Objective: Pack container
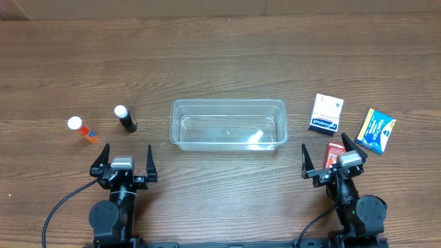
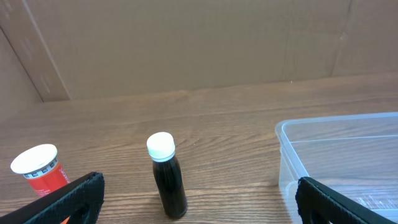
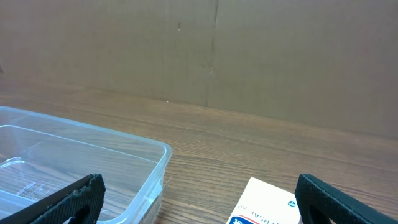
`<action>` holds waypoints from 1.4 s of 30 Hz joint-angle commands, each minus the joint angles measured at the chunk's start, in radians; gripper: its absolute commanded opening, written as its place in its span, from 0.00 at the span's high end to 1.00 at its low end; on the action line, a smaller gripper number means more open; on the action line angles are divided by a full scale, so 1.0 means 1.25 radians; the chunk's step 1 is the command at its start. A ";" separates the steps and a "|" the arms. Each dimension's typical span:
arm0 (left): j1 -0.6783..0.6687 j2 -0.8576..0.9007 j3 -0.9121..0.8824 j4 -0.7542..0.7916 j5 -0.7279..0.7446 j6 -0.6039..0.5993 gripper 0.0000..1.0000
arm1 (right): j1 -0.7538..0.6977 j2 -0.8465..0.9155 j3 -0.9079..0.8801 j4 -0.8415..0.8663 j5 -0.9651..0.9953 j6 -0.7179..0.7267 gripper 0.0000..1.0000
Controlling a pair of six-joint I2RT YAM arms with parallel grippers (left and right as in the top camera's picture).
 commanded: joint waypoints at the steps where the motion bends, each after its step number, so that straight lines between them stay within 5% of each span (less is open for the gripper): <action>1: 0.004 -0.006 -0.003 -0.001 0.012 0.013 0.00 | 0.003 -0.007 -0.008 0.004 0.005 0.000 0.00; 36: 0.004 -0.006 -0.003 0.000 0.014 0.013 0.00 | 0.004 -0.007 -0.008 0.006 -0.015 0.004 0.00; 40: 0.004 -0.006 -0.003 0.001 0.015 -0.007 0.00 | 0.003 -0.007 -0.008 0.006 -0.016 0.143 0.00; 42: 0.004 -0.006 0.004 0.018 0.017 -0.113 0.00 | 0.003 -0.007 0.005 -0.008 -0.016 0.203 0.00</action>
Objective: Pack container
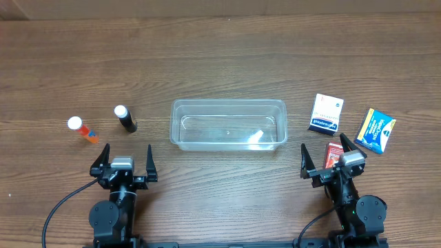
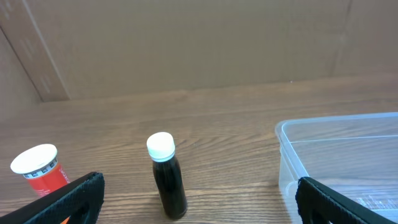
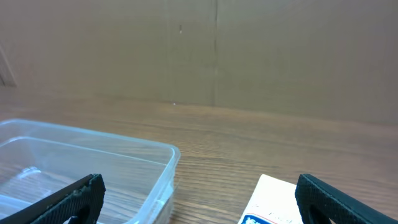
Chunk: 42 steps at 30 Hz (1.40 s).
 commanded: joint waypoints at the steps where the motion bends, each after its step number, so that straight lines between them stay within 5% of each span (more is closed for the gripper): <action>1: 0.004 -0.005 0.013 0.006 0.021 -0.142 0.00 | 0.004 -0.007 0.018 -0.023 -0.007 0.125 0.00; 8: 0.004 0.083 0.212 -0.053 0.069 -0.229 0.00 | 0.004 0.138 0.233 -0.134 0.064 0.125 0.00; 14: 0.004 0.393 0.555 -0.239 0.060 -0.229 0.00 | 0.004 0.557 0.588 -0.296 0.061 0.125 0.00; 23: 0.004 0.876 1.073 -0.780 0.060 -0.156 0.00 | 0.004 1.023 1.062 -0.715 0.049 0.124 0.00; 27: 0.004 0.978 1.158 -0.930 0.055 -0.154 0.00 | 0.004 1.078 1.088 -0.797 0.059 0.116 0.00; 42: 0.057 1.321 1.244 -0.900 -0.038 -0.166 0.00 | 0.004 1.079 1.087 -0.795 0.059 0.116 0.00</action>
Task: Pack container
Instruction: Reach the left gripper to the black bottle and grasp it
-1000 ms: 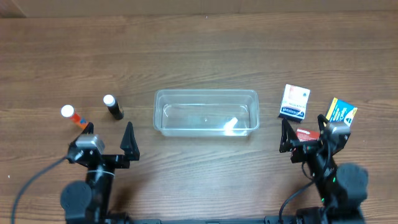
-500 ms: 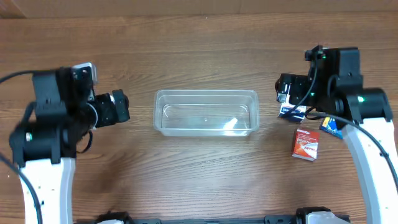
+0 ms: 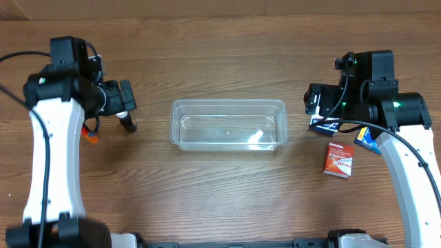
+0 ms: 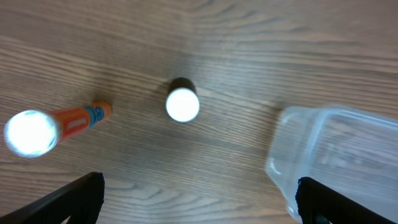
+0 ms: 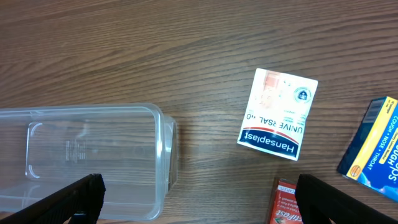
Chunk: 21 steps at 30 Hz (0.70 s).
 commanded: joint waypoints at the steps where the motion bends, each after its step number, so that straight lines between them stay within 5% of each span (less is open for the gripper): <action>1: 0.012 0.092 0.019 0.018 -0.015 0.010 0.00 | 0.004 -0.008 0.024 0.004 0.007 -0.004 0.00; 7: 0.012 0.222 0.019 0.054 -0.015 0.009 0.01 | 0.004 -0.008 0.023 0.003 0.007 -0.004 0.00; 12: 0.012 0.261 0.018 0.060 -0.050 0.009 0.12 | 0.004 -0.008 0.023 0.003 0.007 -0.004 0.00; 14: 0.012 0.261 0.018 0.061 -0.050 0.009 0.32 | 0.004 -0.008 0.023 0.003 0.007 -0.004 0.00; 21: 0.011 0.261 0.015 0.061 -0.050 0.009 0.50 | 0.004 -0.008 0.023 -0.001 0.007 -0.004 0.00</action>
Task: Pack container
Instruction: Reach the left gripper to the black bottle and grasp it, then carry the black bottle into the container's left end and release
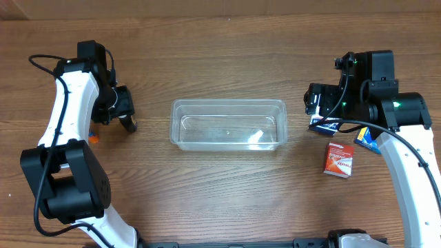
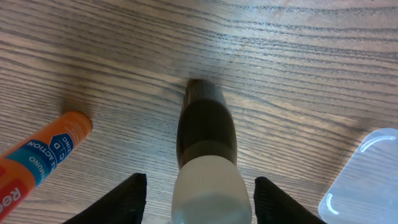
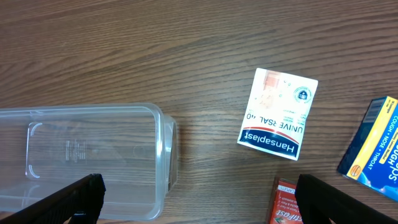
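Observation:
A small black bottle with a white cap [image 2: 210,186] stands upright left of the clear plastic container [image 1: 227,102]. My left gripper [image 2: 200,180] is low around it, open, with a gap on each side of the cap. In the overhead view the left gripper [image 1: 122,114] covers the bottle's top. An orange tube [image 2: 38,159] lies just left of the bottle. My right gripper [image 3: 199,179] hangs open high over the table, between the container [image 3: 166,149] and a white box [image 3: 277,116]. The container is empty.
A red box [image 1: 339,159] lies at the right, toward the front, and is also seen in the right wrist view [image 3: 287,203]. A blue and yellow box [image 3: 373,148] lies at the far right, partly under the right arm in the overhead view.
My left gripper was high above the black bottle, looking straight down on its cap. Now it is low, with its open fingers on either side of the bottle. The right arm has not moved.
Both arms sat folded at the table's front edge, grippers open, and by the second moment the right wrist had turned slightly. Then both were raised over the table, left above the bottle, right above the white box. Now the left gripper straddles the bottle.

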`<action>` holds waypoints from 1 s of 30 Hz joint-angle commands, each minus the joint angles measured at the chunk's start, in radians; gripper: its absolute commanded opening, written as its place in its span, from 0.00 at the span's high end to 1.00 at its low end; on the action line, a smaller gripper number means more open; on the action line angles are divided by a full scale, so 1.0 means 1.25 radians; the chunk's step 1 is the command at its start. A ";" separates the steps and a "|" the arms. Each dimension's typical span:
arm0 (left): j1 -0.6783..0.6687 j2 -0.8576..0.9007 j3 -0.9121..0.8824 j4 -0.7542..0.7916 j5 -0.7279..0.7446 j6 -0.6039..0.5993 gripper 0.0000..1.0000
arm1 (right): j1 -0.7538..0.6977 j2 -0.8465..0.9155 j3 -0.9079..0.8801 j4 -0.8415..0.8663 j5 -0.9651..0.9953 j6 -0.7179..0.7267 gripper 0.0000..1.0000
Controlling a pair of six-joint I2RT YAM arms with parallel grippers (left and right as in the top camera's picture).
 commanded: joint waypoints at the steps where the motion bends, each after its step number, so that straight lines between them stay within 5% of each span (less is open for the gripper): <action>1: 0.003 0.003 0.015 0.005 -0.011 0.001 0.54 | 0.004 -0.008 0.023 -0.001 0.007 -0.004 0.00; 3: 0.004 0.003 0.015 0.006 -0.011 0.001 0.66 | 0.004 -0.008 0.023 -0.002 0.007 -0.004 0.00; 12: 0.003 0.003 0.017 0.022 -0.010 0.000 0.82 | 0.004 -0.008 0.023 -0.001 0.007 -0.004 0.00; 14: 0.002 -0.002 0.037 -0.004 -0.008 -0.017 0.95 | 0.004 -0.008 0.023 -0.001 0.007 -0.004 0.00; 20: -0.098 -0.128 0.177 -0.140 -0.002 -0.026 0.96 | 0.004 -0.008 0.023 -0.001 0.007 -0.004 0.00; 24: -0.268 -0.253 0.214 -0.177 -0.005 -0.091 0.96 | 0.004 -0.008 0.023 -0.001 0.007 -0.004 0.00; 30: -0.402 -0.241 0.191 -0.210 -0.011 -0.183 0.96 | 0.004 -0.008 0.023 -0.001 0.007 -0.004 0.00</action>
